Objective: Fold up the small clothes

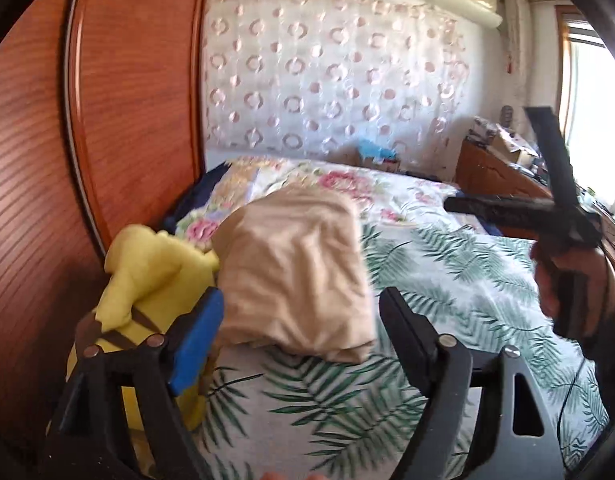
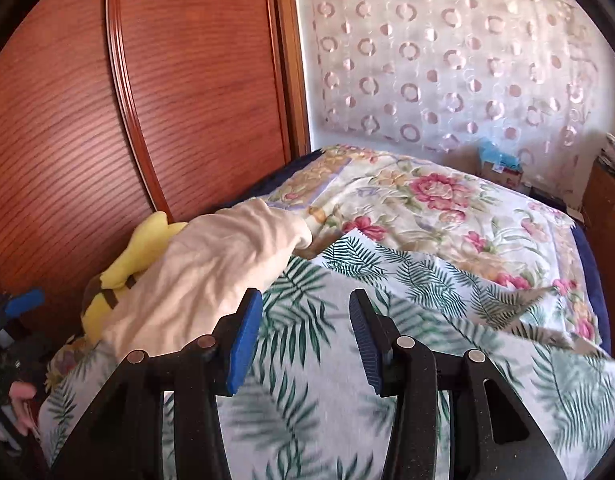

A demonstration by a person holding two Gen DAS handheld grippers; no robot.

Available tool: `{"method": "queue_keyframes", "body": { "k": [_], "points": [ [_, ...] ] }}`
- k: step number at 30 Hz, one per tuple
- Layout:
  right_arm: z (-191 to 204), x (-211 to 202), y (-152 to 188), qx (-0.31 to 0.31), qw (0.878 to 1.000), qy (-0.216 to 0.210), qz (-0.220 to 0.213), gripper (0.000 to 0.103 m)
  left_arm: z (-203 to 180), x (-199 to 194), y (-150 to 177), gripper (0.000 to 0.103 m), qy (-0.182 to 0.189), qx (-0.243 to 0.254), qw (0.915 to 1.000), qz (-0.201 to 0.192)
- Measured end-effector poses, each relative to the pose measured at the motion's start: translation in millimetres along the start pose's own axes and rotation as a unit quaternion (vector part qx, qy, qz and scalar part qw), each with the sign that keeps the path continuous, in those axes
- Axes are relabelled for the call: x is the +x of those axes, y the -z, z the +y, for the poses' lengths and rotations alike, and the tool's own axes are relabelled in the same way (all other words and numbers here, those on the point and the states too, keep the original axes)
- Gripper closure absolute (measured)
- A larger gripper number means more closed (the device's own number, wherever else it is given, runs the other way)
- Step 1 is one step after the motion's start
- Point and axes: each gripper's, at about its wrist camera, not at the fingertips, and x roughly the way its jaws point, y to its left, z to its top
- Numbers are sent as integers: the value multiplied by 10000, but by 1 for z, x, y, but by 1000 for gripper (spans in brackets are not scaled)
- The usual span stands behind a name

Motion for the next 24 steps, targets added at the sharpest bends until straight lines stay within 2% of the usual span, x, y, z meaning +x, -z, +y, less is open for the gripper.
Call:
{"method": "queue_keyframes", "body": {
  "k": [2, 4, 7, 10, 15, 18, 24],
  "points": [
    [4, -27, 16, 18, 9999, 84, -104, 50, -12, -8, -3, 20, 83, 58, 9999, -75],
    [4, -55, 33, 40, 9997, 78, -208, 35, -24, -15, -7, 19, 173, 95, 9997, -134],
    [10, -89, 53, 87, 9994, 175, -295, 27, -42, -26, -11, 19, 329, 193, 9990, -239],
    [12, -127, 70, 255, 9979, 350, -478, 26, -63, -36, -15, 19, 514, 284, 9978, -305],
    [16, -179, 88, 576, 9908, 873, -855, 26, -95, -56, -21, 19, 711, 389, 9956, -472],
    [21, -213, 100, 687, 9853, 1144, -1064, 26, -111, -68, -26, 19, 717, 443, 9947, -582],
    [32, -253, 116, 859, 9756, 1504, -1347, 26, -143, -87, -28, 19, 651, 678, 9934, -657]
  ]
}}
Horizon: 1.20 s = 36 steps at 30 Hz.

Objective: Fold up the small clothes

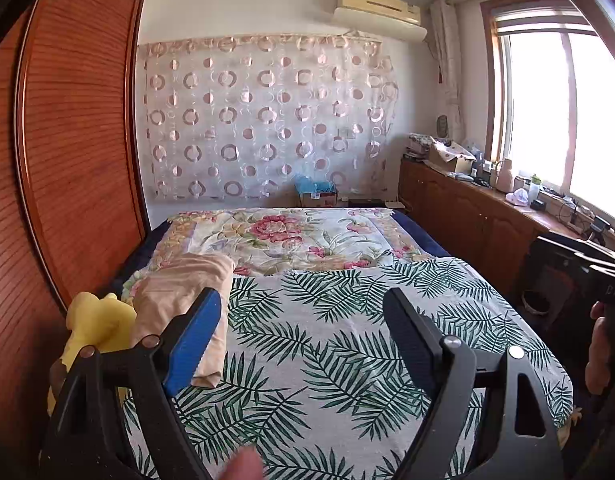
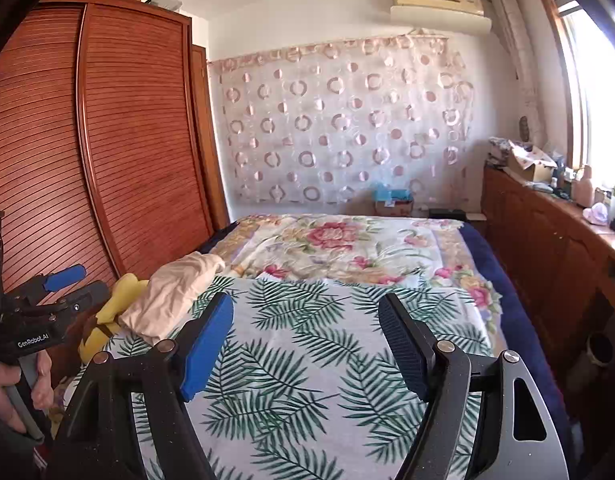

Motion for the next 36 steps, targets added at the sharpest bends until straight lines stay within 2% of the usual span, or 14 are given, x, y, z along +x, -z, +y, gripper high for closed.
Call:
{"method": "queue_keyframes", "body": {
  "k": [6, 11, 36],
  "points": [
    [16, 1, 7, 35, 9998, 181, -110, 26, -12, -7, -5, 19, 189, 34, 9998, -4],
    [28, 2, 14, 0, 9996, 257, -144, 26, -15, -12, -8, 19, 191, 44, 9998, -69],
    [7, -17, 11, 0, 9993, 317, -203, 26, -16, -15, -4, 19, 147, -25, 9999, -67]
  ]
}}
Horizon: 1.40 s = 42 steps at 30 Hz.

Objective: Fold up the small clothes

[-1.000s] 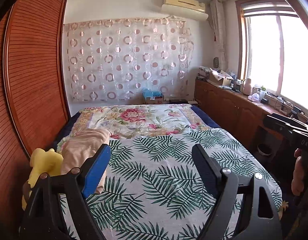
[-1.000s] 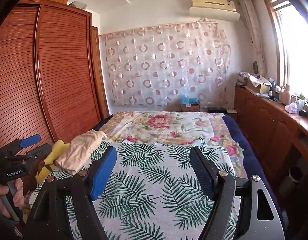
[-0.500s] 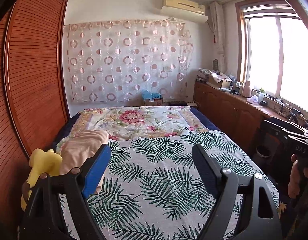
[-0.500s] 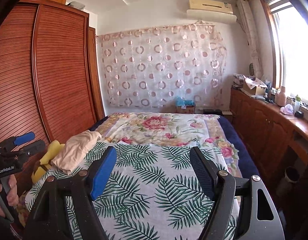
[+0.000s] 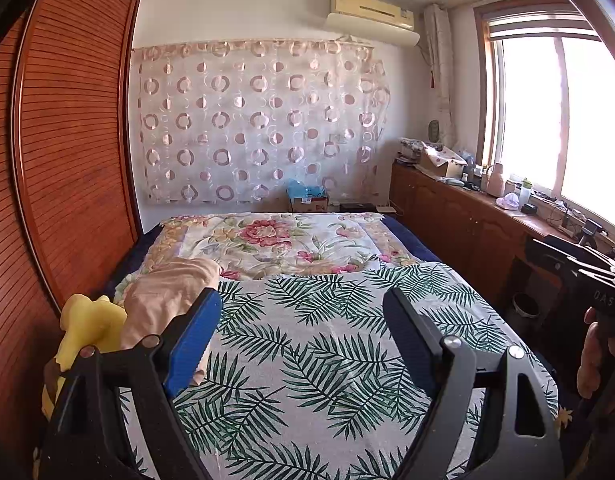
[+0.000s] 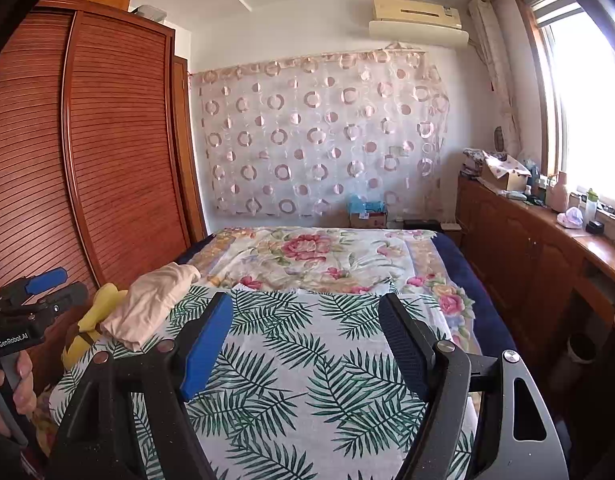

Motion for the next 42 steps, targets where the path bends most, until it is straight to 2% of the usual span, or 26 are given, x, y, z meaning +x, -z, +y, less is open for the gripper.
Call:
{"method": "queue_keyframes", "body": {
  "k": [42],
  "points": [
    [-18, -2, -5, -87, 9999, -66, -30, 26, 3, -2, 1, 19, -16, -8, 10000, -23]
  ]
}}
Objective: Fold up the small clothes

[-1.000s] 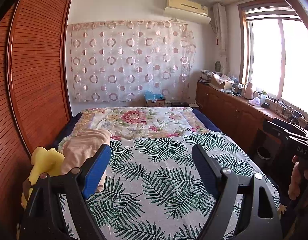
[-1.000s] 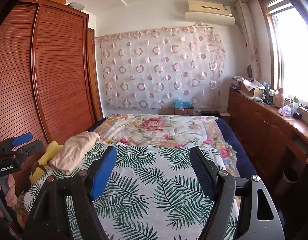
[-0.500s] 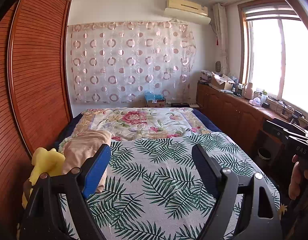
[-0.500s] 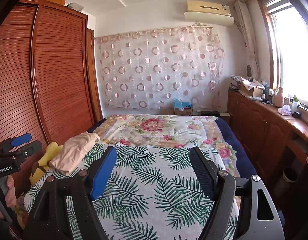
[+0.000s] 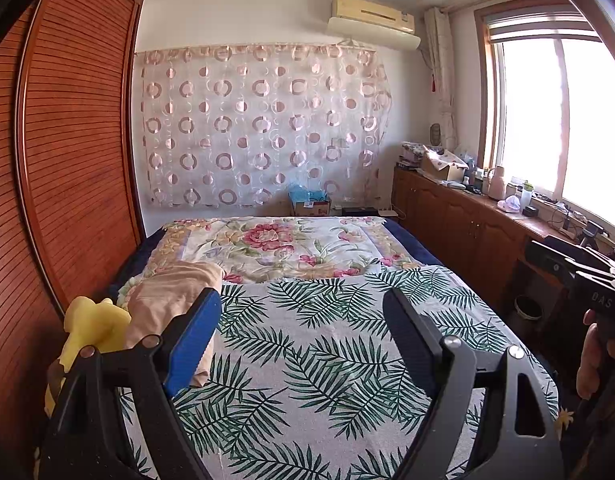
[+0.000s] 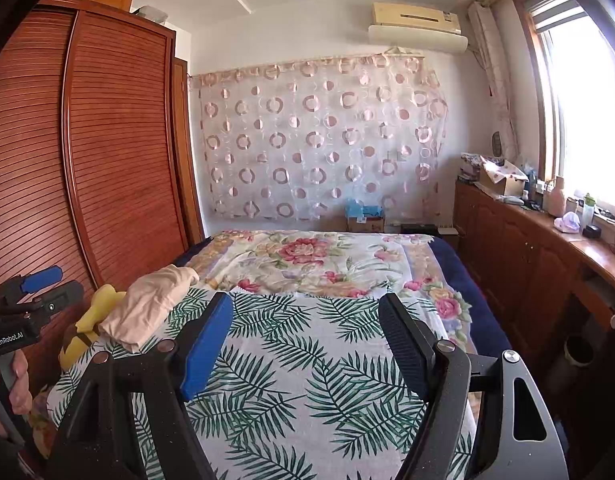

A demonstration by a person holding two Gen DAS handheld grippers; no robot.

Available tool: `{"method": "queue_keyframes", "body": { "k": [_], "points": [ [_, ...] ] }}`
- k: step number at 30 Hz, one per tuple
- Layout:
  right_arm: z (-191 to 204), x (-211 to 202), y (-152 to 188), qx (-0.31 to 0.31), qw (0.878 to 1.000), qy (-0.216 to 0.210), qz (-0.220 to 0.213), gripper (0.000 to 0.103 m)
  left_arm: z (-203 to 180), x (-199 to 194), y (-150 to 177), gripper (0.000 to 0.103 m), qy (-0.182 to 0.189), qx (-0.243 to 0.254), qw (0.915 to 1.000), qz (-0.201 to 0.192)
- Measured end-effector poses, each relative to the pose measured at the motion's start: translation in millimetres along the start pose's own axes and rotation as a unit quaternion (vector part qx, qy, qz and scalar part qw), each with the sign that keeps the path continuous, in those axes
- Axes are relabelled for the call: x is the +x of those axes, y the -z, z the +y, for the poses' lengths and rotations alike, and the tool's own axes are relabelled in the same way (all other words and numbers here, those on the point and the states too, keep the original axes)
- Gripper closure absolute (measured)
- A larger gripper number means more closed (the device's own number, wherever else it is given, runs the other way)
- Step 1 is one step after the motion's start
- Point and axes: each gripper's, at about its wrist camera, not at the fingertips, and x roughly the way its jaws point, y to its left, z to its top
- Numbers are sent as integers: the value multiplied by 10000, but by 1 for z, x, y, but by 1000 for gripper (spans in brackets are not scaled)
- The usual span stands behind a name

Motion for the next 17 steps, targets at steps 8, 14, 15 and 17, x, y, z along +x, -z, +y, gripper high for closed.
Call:
{"method": "queue_keyframes", "body": {
  "k": [8, 14, 15, 17],
  "points": [
    [-4, 0, -2, -3, 10000, -20, -17, 26, 1, -2, -1, 19, -1, 0, 10000, -15],
    [-6, 0, 0, -7, 10000, -38, -18, 26, 2, -2, -2, 19, 5, -8, 10000, -15],
    [-6, 0, 0, -11, 10000, -27, -24, 26, 2, -2, -1, 19, 0, -6, 10000, -14],
    [-7, 0, 0, -6, 10000, -37, -20, 26, 2, -2, -1, 19, 0, -8, 10000, -16]
  ]
}}
